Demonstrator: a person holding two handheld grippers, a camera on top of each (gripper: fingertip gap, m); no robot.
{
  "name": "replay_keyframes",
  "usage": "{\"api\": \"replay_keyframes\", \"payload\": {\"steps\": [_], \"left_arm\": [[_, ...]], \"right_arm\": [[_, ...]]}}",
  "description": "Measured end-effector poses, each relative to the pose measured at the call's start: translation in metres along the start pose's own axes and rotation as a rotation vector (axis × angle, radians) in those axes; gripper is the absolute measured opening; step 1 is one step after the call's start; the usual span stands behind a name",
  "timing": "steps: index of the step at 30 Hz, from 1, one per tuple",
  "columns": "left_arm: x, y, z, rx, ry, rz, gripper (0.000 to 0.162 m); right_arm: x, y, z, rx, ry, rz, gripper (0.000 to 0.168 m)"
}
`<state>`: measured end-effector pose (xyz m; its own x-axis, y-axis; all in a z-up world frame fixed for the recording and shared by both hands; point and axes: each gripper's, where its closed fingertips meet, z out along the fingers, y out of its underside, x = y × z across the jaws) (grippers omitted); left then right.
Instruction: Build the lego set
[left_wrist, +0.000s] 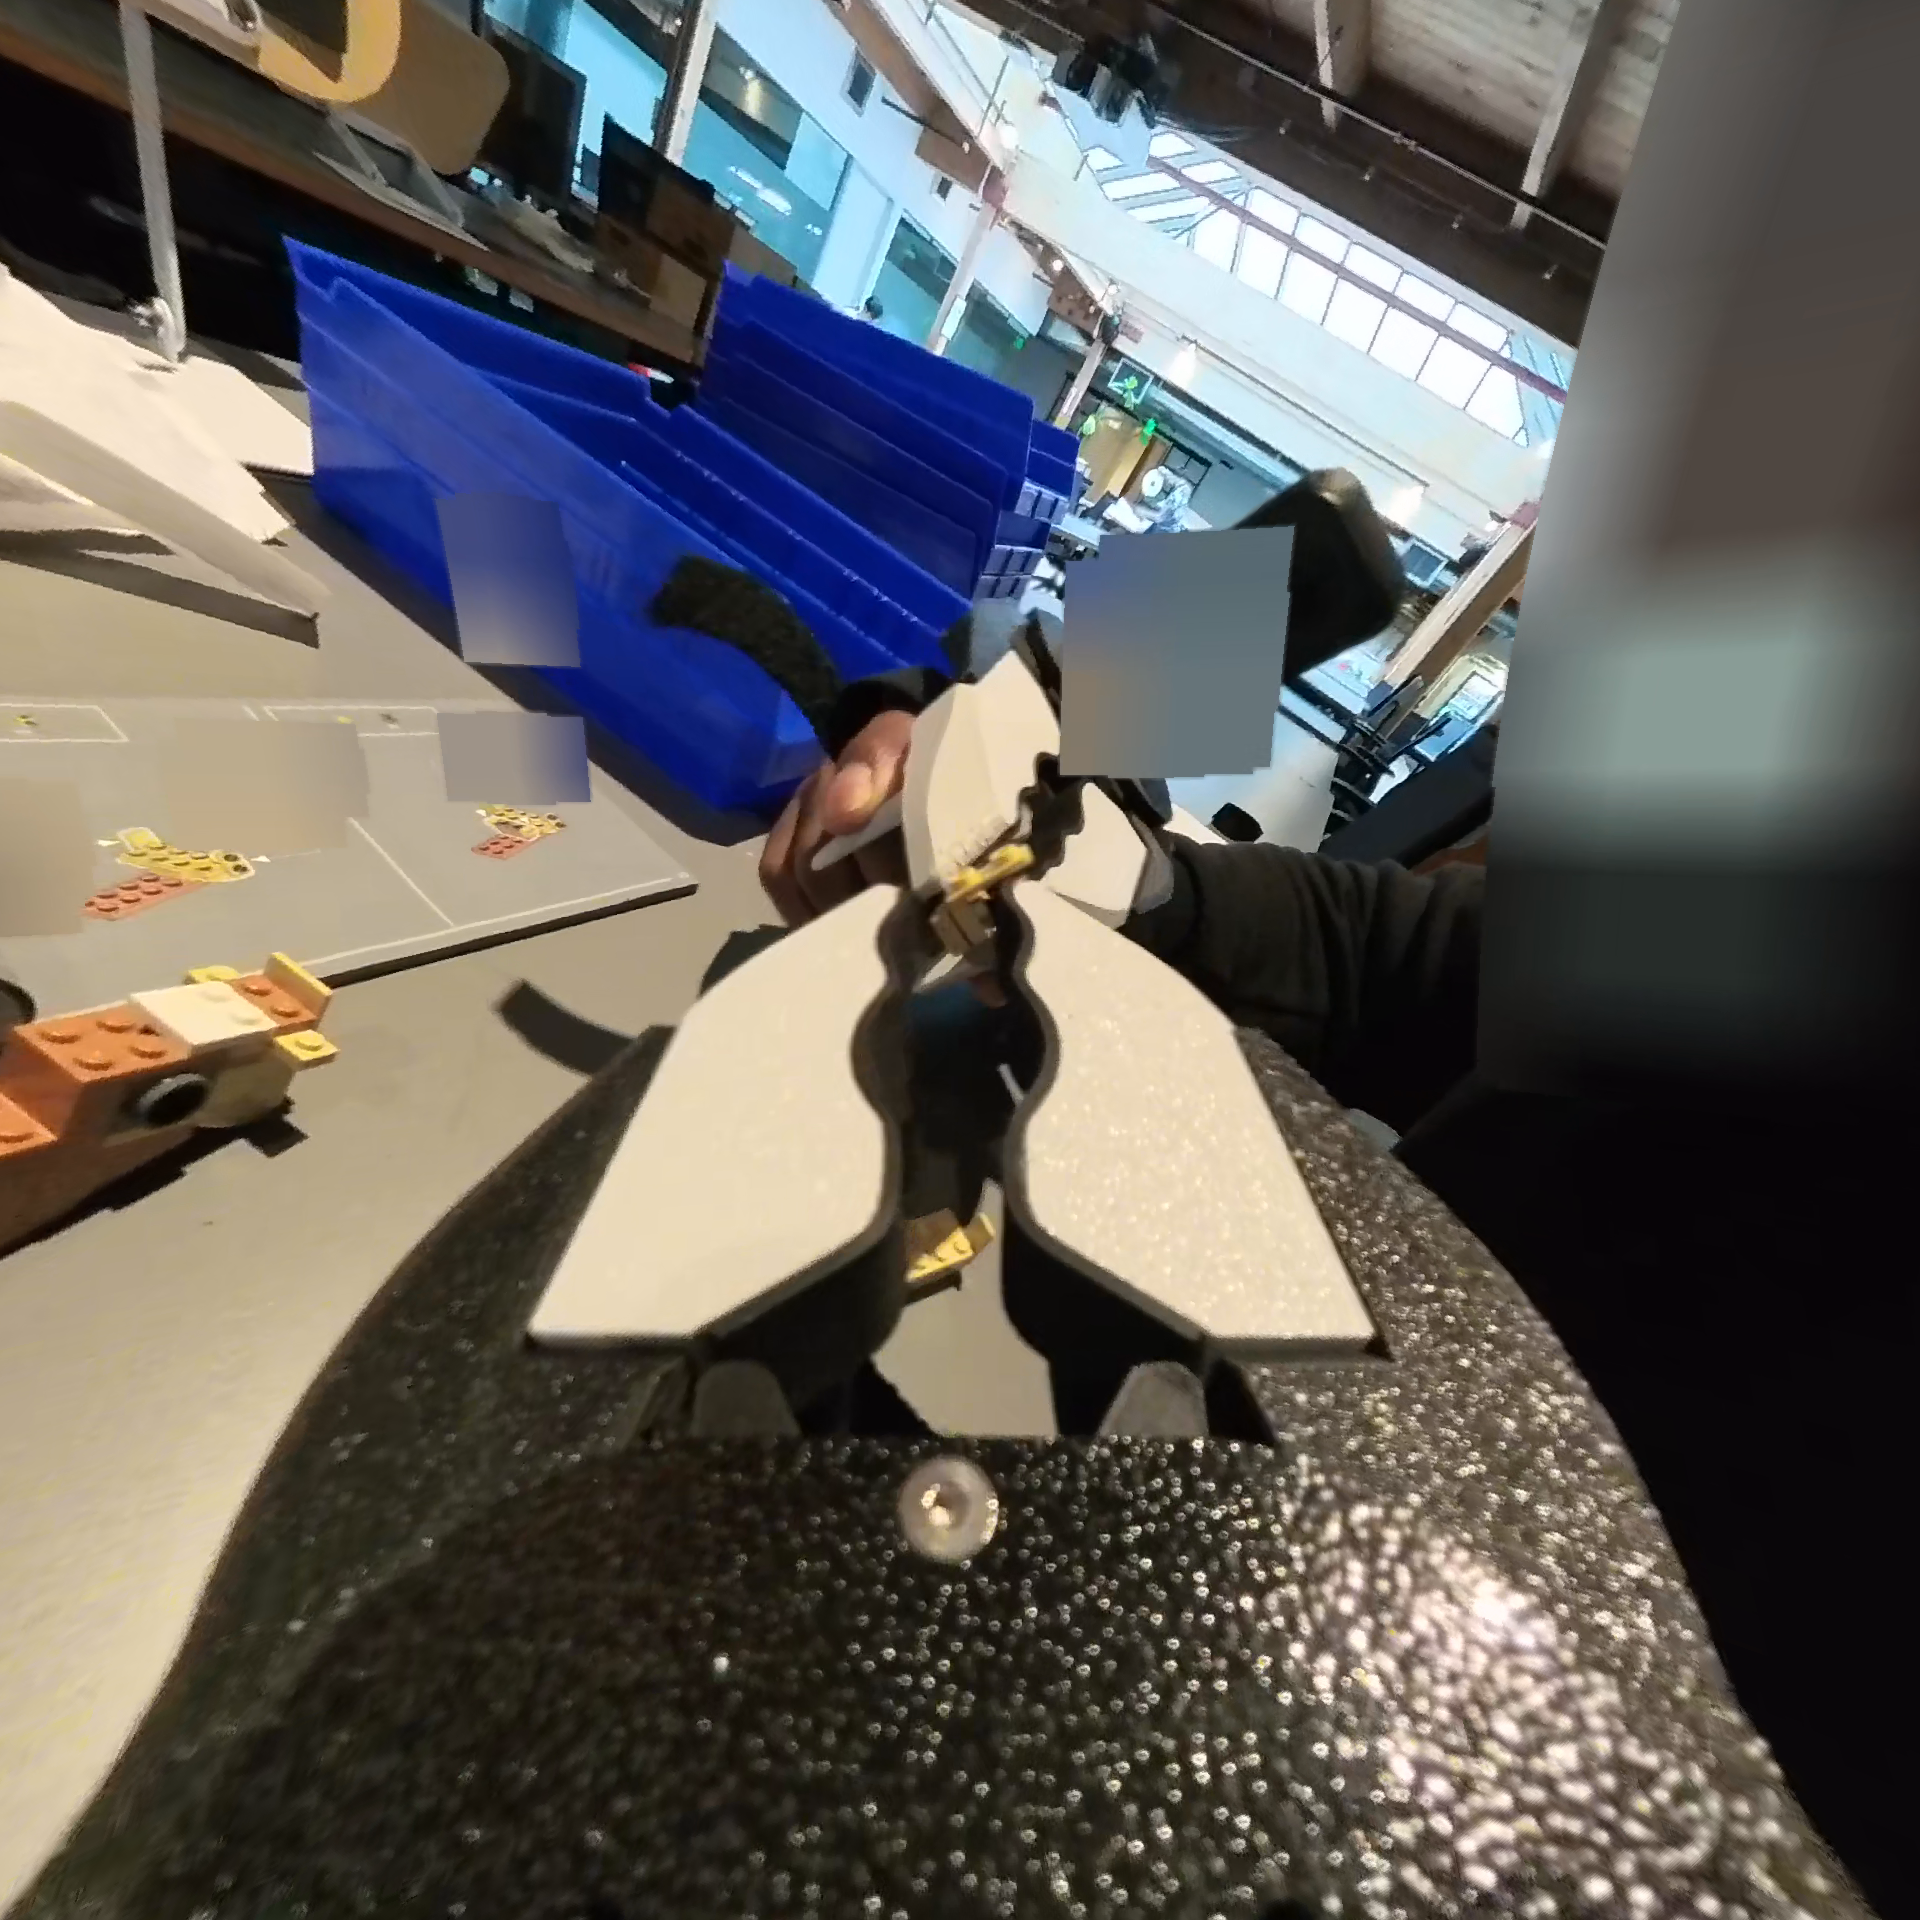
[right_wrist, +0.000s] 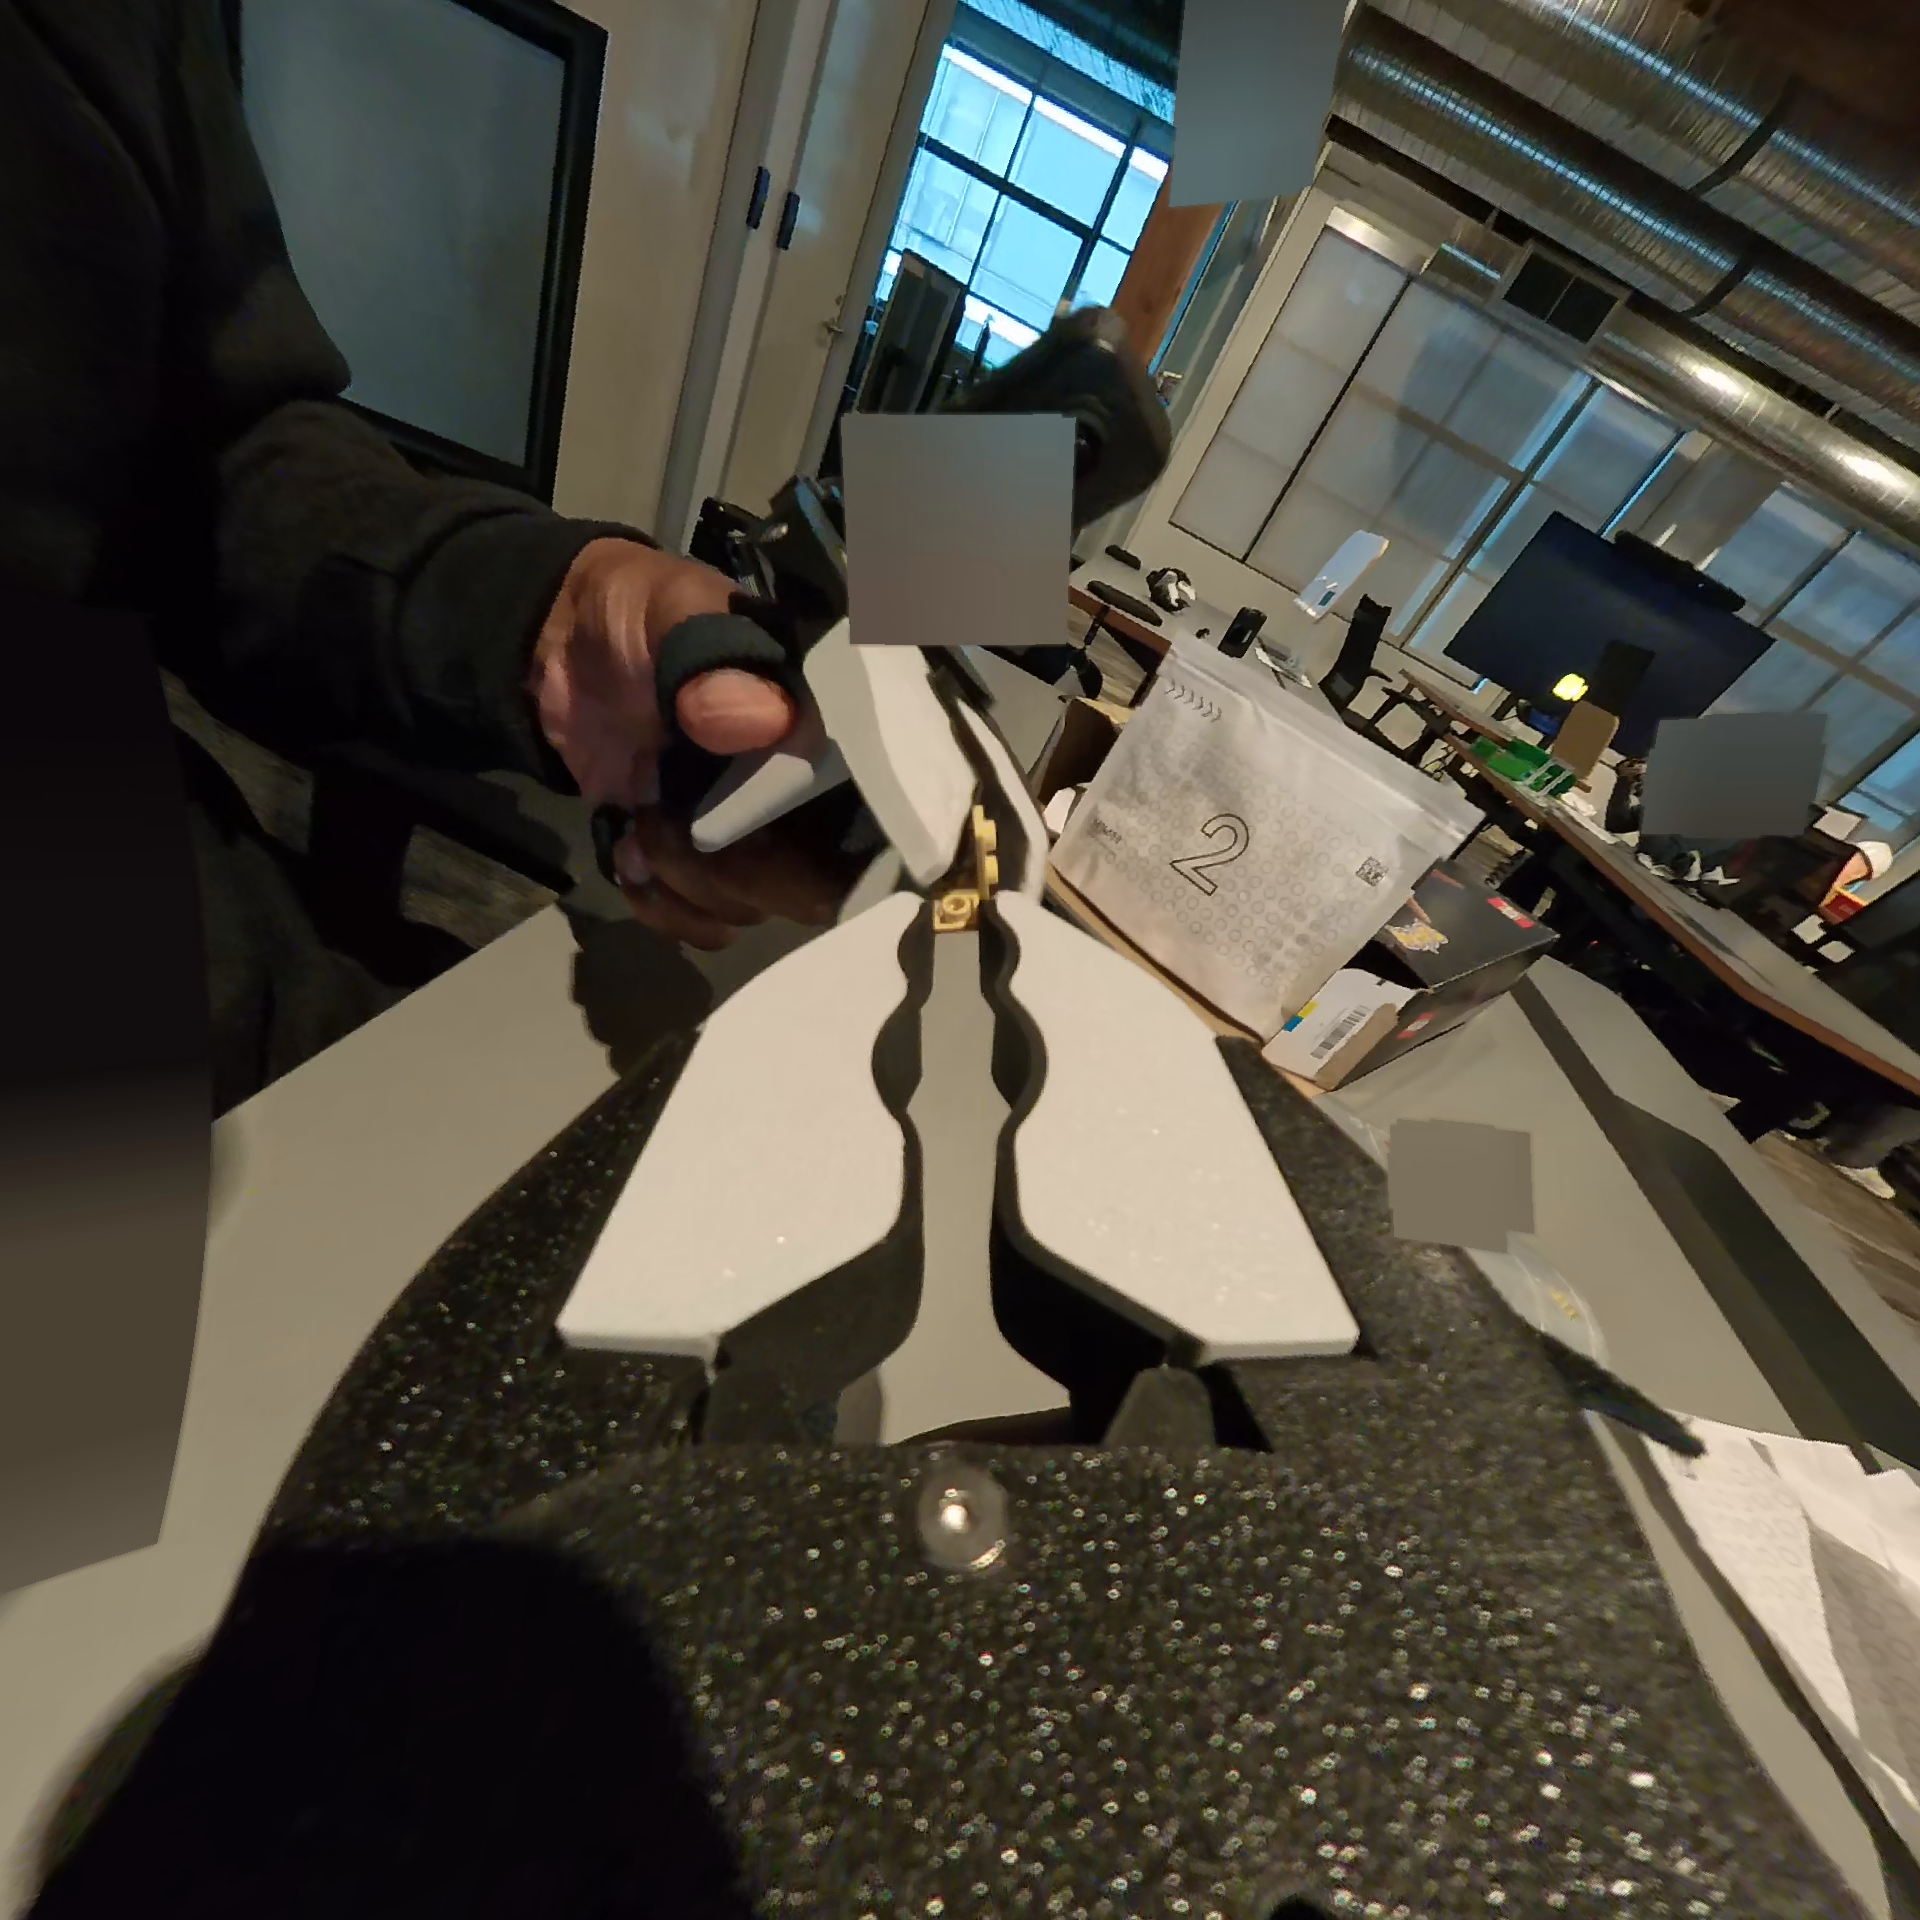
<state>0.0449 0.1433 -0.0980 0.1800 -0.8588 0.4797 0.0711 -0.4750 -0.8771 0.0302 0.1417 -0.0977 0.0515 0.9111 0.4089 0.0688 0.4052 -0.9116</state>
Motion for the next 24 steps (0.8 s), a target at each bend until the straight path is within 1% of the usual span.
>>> {"api": "replay_keyframes", "payload": {"steps": [1, 2, 3, 4, 6, 24], "left_arm": [[-0.0022, 0.0015, 0.0004, -0.014, -0.016, -0.007, 0.020], [-0.0024, 0.0017, 0.0003, -0.018, -0.017, -0.012, 0.021], [-0.0018, 0.0017, 0.0001, -0.021, -0.013, -0.019, 0.020], [0.0002, 0.0017, -0.0002, -0.024, -0.003, -0.014, 0.015], [0.0015, 0.0010, 0.0001, -0.027, -0.006, -0.003, 0.012], [0.0069, -0.0002, -0.0025, -0.026, 0.068, -0.128, 0.012]], "right_arm": [[-0.0005, -0.0009, 0.0001, 0.001, -0.001, -0.005, 0.008], [-0.0006, -0.0015, 0.0003, -0.001, 0.004, -0.013, 0.008], [-0.0007, -0.0013, 0.0008, -0.005, 0.007, -0.020, 0.008], [-0.0007, -0.0013, 0.0010, -0.009, 0.010, -0.024, 0.008], [-0.0001, -0.0017, 0.0008, -0.007, 0.017, -0.029, 0.007], [-0.0023, -0.0045, 0.0021, -0.009, 0.027, -0.076, 0.008]]}}
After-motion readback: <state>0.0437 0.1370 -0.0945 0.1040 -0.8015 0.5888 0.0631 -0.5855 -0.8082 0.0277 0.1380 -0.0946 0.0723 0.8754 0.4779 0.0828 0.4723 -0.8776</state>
